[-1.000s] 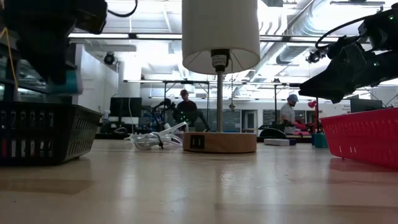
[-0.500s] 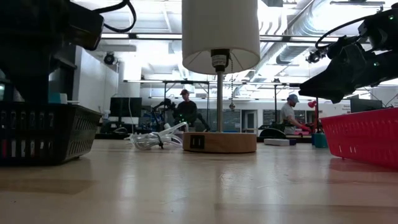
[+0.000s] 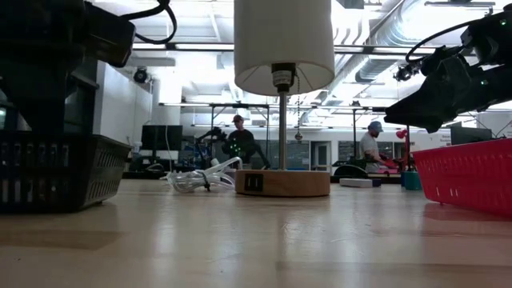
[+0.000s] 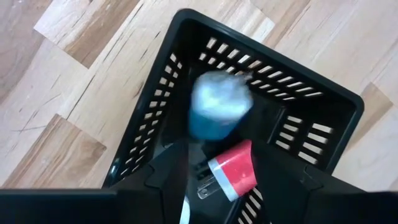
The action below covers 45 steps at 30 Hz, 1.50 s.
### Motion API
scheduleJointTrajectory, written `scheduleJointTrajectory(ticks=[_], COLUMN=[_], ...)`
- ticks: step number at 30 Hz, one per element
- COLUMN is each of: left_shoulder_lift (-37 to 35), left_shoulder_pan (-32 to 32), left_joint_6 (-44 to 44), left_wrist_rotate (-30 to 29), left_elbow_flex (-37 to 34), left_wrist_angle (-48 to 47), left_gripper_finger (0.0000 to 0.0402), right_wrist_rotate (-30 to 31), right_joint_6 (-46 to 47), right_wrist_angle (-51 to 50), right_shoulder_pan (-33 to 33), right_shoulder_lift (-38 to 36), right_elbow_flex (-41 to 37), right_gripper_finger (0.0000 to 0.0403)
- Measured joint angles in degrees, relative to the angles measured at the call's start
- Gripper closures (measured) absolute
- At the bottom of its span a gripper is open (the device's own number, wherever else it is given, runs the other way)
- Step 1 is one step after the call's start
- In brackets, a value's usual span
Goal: Pick & Place Office items
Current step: Put the left black charger adapter into the black bin
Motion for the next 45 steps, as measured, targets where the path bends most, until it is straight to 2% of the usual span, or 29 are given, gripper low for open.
scheduleJointTrajectory(ticks=[26, 32, 38, 42, 45], left_shoulder_lift=[-0.11, -4.14, -9.95, -12.50, -13.07], left_shoulder_pan=[0.00, 0.00, 1.35, 6.04, 10.71], left_joint_6=[-0.44, -0.10, 5.55, 12.08, 19.13], left_wrist_rotate=[-0.20, -1.56, -5.53, -6.05, -4.12], left_elbow_flex=[0.00, 0.00, 0.00, 0.00, 0.00], left_wrist_angle=[0.10, 0.45, -1.53, -2.89, -3.74], left_gripper_finger=[0.0231, 0.0231, 0.0232, 0.0232, 0.0232], right_wrist_rotate=[-0.01, -0.01, -0.02, -0.01, -0.01], right_joint_6=[0.00, 0.00, 0.00, 0.00, 0.00], right_wrist_angle=[-0.02, -0.02, 0.00, -0.02, -0.02], right_shoulder_pan=[0.02, -0.01, 0.02, 0.02, -0.01], right_shoulder_lift=[0.00, 0.00, 0.02, 0.01, 0.00], right_elbow_flex=[0.00, 0.00, 0.00, 0.00, 0.01], right_gripper_finger=[0.0243, 0.0243, 0.0243, 0.0243, 0.0243])
